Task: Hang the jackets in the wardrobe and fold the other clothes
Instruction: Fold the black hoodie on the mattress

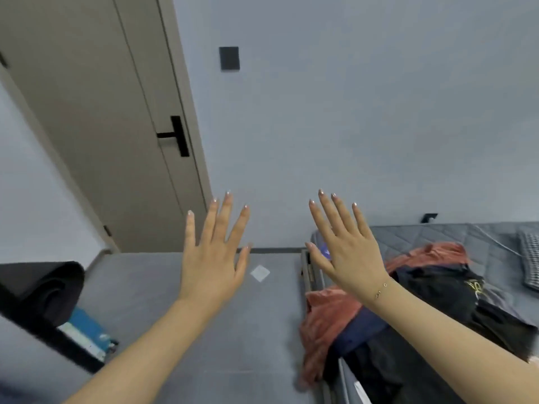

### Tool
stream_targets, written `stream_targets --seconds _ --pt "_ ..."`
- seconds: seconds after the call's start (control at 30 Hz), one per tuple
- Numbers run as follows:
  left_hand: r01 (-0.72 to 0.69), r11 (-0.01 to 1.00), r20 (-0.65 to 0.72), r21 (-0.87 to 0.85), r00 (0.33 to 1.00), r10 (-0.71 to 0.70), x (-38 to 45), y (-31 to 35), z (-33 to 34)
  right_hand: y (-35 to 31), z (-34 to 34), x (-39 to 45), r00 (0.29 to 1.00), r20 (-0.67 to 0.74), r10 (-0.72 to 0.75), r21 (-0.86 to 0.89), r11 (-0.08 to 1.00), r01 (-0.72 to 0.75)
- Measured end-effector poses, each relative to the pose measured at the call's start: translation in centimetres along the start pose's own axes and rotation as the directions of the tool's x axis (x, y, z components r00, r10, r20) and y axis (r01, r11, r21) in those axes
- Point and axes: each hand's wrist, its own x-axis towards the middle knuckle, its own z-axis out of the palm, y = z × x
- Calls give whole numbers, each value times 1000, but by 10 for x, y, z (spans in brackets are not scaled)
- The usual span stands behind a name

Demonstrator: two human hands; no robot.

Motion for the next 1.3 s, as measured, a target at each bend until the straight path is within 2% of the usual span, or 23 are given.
stream_targets --seconds 0.1,0.23,0.37,0.47,0.6,0.8,0.9,0.97,1.03,1.17,1.23,1.3 --pt "-111 989 51 -97 992 116 35 74 41 87 29 -42 984 104 147 -47 989 -142" --pt "-250 938 122 -241 951 285 74 169 86 170 60 -103 919 213 333 -120 942 -313" --pt "-393 844 164 -365 865 474 106 256 134 219 88 -150 814 298 499 -157 867 -474" --pt "-443 774 194 -452 798 570 122 316 178 247 117 -188 711 346 612 -165 786 -596" --pt "-501 681 237 -534 684 690 139 391 246 280 166 -228 526 434 732 -232 655 -720" --pt "-471 517 314 -715 445 839 150 494 355 326 271 -264 258 471 844 -256 410 -876" --pt "-470 387 247 -793 333 910 149 554 402 348 326 -285 74 447 891 -174 168 -970" --pt "-501 288 183 -816 248 951 137 598 433 360 364 -310 -101 417 903 -55 -86 -995" --pt "-557 213 143 -803 167 976 120 642 461 368 396 -338 -260 385 886 68 -308 -949" --pt "-724 164 159 -671 76 984 90 709 518 376 453 -370 -487 347 801 260 -582 -771" --pt "-747 146 156 -649 58 986 81 724 539 377 478 -373 -541 305 784 225 -611 -759" --pt "-739 147 138 -657 74 988 74 727 549 375 496 -371 -525 266 809 162 -574 -803"
